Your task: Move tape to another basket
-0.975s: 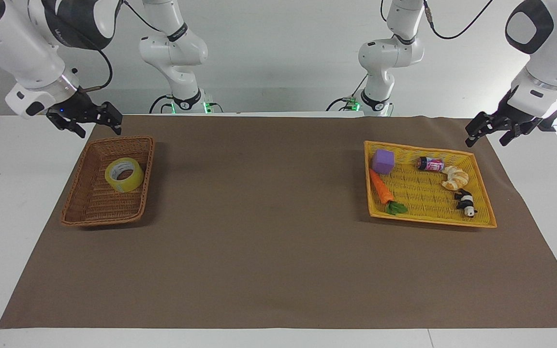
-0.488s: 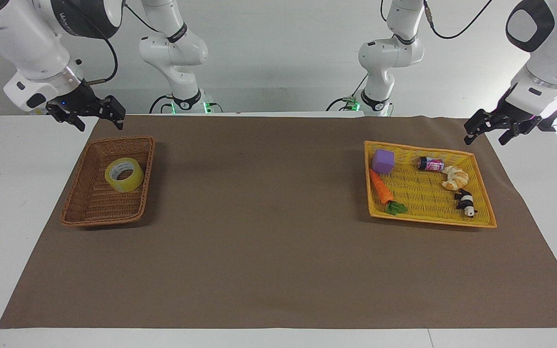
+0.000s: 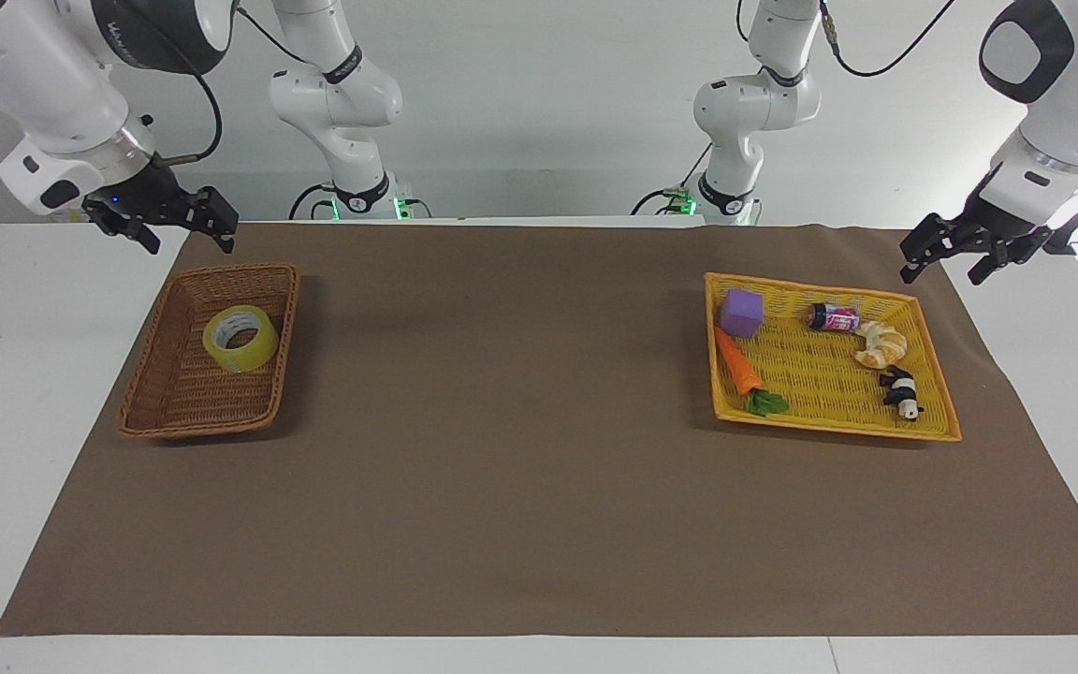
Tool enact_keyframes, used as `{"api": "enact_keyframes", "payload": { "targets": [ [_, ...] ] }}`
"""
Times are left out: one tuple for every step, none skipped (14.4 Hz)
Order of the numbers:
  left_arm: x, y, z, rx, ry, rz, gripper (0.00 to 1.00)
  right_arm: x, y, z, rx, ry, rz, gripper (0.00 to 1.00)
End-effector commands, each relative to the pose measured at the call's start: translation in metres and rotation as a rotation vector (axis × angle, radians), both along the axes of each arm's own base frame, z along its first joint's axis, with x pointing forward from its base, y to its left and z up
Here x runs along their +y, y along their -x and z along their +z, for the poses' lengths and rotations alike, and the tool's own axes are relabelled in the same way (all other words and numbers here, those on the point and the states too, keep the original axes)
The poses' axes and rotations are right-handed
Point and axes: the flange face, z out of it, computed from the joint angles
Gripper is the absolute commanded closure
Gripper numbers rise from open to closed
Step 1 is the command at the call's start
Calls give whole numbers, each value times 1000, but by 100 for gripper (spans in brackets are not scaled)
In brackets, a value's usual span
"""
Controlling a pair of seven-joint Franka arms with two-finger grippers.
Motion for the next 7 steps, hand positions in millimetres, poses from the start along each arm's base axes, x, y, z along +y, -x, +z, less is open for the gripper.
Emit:
{"api": "enact_keyframes", "payload": {
  "targets": [
    [8,0,-2,-4,1,2,0,-4,2,5,3,18,-22,0],
    [8,1,-3,-1,1,2,0,-2,1,6,2,19,-22,0],
    [8,1,-3,-1,1,1,0,-1,1,5,3,19,-27,0],
    [4,0,-4,1,0,-7,0,-2,1,6,0,23,-36,0],
    [2,0,-3,-1,1,-10,0,-3,1,6,0,25,-41,0],
    [2,0,-5,2,1,-10,0,-3,2,7,-1,25,-41,0],
    [-2,0,-4,1,1,-16,0,-3,2,7,-1,25,-42,0]
  ]
}}
